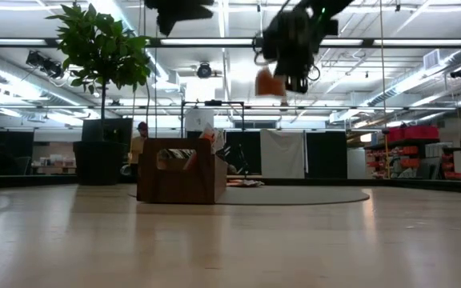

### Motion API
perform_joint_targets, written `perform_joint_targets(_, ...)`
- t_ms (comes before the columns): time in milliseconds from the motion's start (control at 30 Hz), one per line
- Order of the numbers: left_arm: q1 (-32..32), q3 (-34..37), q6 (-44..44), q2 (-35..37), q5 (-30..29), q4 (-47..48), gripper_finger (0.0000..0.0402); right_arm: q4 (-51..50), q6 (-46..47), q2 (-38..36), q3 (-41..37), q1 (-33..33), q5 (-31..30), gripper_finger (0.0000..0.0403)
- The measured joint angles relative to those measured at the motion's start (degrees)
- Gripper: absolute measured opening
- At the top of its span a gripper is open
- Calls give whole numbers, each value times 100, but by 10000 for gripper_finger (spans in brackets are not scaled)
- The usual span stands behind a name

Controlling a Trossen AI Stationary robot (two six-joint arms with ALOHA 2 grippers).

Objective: Pick & Place Tea
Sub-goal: Put the white tea bag into the bottom section of the wooden organizer

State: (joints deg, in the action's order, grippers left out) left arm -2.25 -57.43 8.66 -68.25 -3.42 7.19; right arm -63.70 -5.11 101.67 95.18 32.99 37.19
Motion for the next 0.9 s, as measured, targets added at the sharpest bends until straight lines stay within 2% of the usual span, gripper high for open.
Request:
perform_joint_targets(100, 173, -2, -1127, 0, 2, -112, 142, 56, 736, -285, 0, -330, 552, 2)
perform_joint_targets(233, 411, -2, -2113, 0, -39, -113, 142, 106, 1680, -610, 1, -926, 726, 2)
perform_joint_targets(367, 580, -2, -2292, 0, -517, -190, 142, 309, 2455, -717, 4, -1599, 733, 2)
perform_joint_targets(533, 773, -2, -2280, 0, -387, -512, 142, 1066, 3135, -717, 4, -2305, 338, 2)
perform_joint_targets(733, 1094, -2, -2253, 0, -262, -521, 148, 1670, 3741, -717, 4, -2535, -29, 2)
perform_joint_targets(900, 1214, -2, -2230, 0, -419, -606, 187, 1808, 3897, -717, 4, -2561, -29, 2)
